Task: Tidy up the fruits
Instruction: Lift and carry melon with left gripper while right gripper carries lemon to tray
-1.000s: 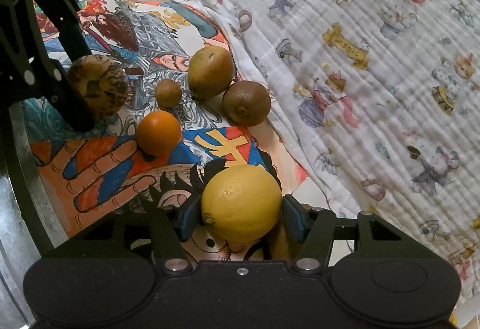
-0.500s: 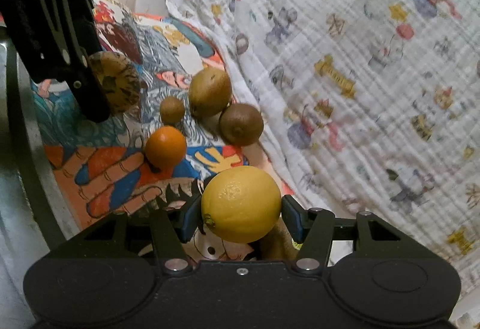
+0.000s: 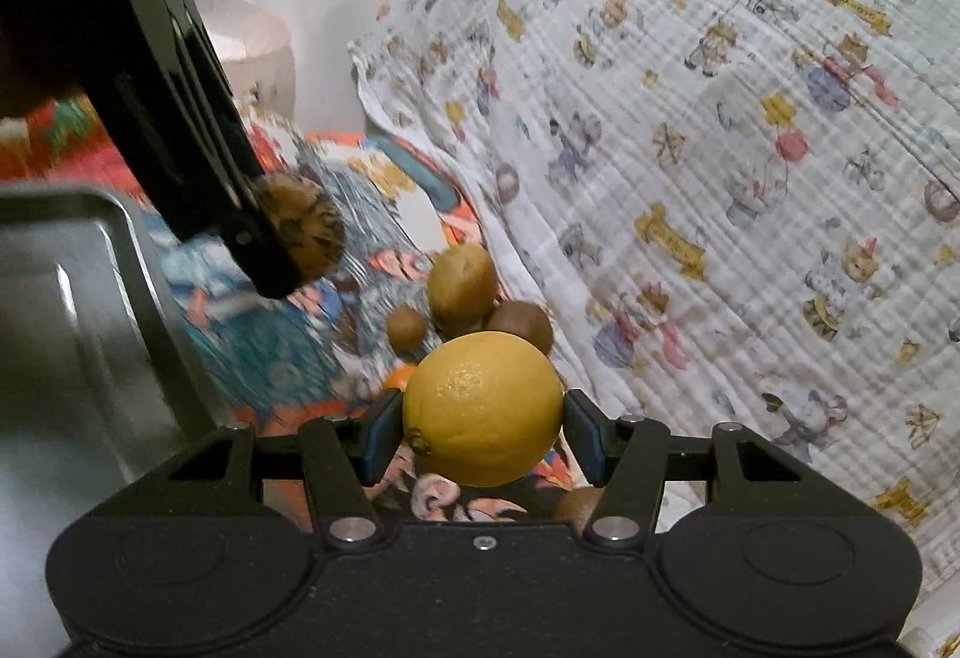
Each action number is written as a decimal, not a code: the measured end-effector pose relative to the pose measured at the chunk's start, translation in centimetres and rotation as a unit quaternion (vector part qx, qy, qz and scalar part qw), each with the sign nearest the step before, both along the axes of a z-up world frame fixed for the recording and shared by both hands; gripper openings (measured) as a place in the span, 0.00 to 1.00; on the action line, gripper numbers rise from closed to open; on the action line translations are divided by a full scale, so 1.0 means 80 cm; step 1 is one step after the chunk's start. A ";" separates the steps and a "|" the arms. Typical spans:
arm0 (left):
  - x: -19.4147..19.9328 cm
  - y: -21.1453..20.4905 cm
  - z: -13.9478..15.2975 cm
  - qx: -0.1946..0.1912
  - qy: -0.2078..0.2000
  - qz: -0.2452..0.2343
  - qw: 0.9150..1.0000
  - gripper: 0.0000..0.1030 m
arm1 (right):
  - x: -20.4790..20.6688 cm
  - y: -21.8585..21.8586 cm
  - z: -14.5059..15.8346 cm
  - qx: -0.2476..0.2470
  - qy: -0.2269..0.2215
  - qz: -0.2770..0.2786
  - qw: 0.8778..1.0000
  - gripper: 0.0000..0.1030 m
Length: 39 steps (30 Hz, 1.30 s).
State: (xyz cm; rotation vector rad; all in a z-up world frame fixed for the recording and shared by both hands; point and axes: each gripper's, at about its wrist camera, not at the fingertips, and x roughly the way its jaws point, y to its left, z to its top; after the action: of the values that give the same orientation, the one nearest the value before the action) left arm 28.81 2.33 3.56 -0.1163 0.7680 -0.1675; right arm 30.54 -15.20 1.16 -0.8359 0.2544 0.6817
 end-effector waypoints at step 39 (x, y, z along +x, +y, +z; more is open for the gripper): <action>-0.124 0.052 -0.023 -0.028 0.064 -0.015 0.997 0.50 | -0.109 0.039 -0.009 0.067 0.241 0.018 0.968 0.57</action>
State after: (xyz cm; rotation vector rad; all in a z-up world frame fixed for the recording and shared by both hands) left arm 18.91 6.48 1.72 -0.1691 0.8930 -0.2110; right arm 21.78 -12.09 0.40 -0.5362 0.6245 0.9222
